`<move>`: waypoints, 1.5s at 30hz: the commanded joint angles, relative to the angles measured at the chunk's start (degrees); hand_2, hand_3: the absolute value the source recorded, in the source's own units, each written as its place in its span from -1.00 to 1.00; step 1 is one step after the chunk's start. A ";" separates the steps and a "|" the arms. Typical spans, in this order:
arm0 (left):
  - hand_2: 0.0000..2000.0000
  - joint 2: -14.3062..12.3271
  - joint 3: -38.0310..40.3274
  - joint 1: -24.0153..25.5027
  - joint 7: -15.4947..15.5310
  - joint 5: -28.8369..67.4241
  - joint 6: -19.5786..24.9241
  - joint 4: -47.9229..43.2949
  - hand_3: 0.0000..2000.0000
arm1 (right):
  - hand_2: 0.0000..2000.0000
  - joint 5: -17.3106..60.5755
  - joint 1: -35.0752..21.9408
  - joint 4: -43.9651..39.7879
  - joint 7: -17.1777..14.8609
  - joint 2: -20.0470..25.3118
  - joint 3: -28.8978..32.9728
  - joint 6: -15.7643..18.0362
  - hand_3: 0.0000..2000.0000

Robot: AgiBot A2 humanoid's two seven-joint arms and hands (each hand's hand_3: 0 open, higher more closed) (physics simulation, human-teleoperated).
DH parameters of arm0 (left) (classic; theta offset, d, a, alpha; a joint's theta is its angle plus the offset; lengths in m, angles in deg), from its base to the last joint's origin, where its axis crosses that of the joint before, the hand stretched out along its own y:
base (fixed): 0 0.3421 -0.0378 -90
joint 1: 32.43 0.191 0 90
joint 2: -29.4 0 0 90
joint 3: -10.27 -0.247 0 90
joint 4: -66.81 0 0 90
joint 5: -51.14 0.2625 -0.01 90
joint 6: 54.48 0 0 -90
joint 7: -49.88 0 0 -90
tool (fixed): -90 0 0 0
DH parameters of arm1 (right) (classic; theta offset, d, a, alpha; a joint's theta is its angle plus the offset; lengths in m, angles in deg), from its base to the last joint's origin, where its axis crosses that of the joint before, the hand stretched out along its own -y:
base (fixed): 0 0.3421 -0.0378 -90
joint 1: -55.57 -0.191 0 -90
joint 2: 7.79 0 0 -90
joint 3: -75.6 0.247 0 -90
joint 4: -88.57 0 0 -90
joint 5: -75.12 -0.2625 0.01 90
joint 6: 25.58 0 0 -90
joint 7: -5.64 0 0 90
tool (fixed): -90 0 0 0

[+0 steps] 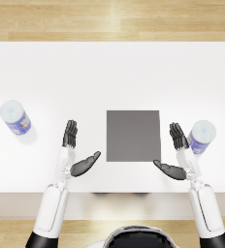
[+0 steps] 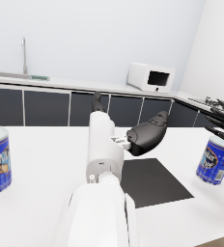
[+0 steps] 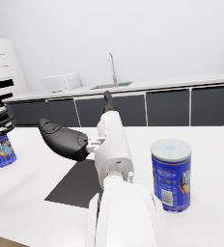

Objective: Pick up the blue can on the left and place it in the middle, then pick up the blue can on the right and place it on top of the can in the middle

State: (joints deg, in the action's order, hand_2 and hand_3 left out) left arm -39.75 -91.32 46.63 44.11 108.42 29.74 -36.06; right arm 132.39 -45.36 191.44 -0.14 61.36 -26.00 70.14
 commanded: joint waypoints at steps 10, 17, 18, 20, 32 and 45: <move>-1.00 0.00 0.00 0.00 0.00 0.00 0.00 0.00 -1.00 | -1.00 0.00 0.00 0.00 0.00 0.00 0.00 0.00 -1.00; -1.00 0.00 0.00 0.00 0.00 0.00 0.00 0.00 -1.00 | -1.00 0.00 0.00 0.00 0.00 0.00 0.00 0.00 -1.00; -1.00 0.00 0.00 0.00 0.00 0.00 0.00 0.00 -1.00 | -1.00 0.00 0.00 0.00 0.00 0.00 0.00 0.00 -1.00; -1.00 0.00 0.00 0.00 0.00 0.00 0.00 0.00 -1.00 | -1.00 0.00 0.00 0.00 0.00 0.00 0.00 0.00 -1.00; -1.00 -5.13 7.67 -9.96 5.56 7.60 5.57 3.81 -1.00 | -1.00 5.05 -1.57 3.57 5.50 2.15 6.68 -5.43 -1.00; -1.00 -3.16 25.30 -19.92 5.76 23.97 5.78 12.04 -1.00 | -1.00 18.96 -2.09 6.79 5.78 3.41 18.35 -5.71 -1.00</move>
State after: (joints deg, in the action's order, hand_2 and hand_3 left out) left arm -43.41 -69.11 28.93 49.88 132.48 35.52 -26.10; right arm 151.42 -46.99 198.51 5.64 64.90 -10.22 64.43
